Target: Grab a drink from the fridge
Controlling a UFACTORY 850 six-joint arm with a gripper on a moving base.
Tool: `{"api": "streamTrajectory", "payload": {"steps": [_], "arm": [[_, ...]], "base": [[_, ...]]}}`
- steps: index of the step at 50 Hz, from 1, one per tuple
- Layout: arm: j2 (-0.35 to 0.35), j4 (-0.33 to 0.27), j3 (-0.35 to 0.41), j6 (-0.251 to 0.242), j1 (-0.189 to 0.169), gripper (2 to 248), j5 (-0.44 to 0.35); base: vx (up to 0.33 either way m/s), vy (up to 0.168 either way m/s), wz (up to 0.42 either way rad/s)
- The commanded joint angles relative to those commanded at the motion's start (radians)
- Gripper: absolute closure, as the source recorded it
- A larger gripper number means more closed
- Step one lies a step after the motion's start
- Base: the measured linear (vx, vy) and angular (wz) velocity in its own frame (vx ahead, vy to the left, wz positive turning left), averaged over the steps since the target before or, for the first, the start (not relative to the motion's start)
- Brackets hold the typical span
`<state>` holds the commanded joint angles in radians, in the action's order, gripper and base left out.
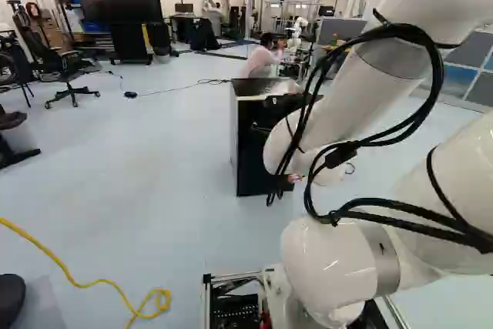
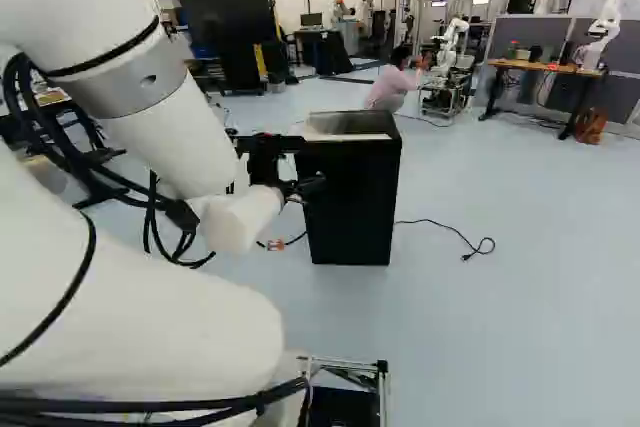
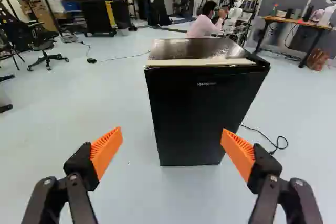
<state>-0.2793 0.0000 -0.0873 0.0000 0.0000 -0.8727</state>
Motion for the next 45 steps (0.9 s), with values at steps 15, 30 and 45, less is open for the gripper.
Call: {"api": "streamTrajectory", "payload": {"steps": [15,30,45], "arm": [[0.000,0.000,0.000,0.000,0.000,3,0.000],[0.000,0.000,0.000,0.000,0.000,3,0.000],[0.000,0.000,0.000,0.000,0.000,3,0.000]], "base": [[0.000,0.000,0.000],[0.004,-0.001,0.002],[0.073,0.003,-0.003]]}}
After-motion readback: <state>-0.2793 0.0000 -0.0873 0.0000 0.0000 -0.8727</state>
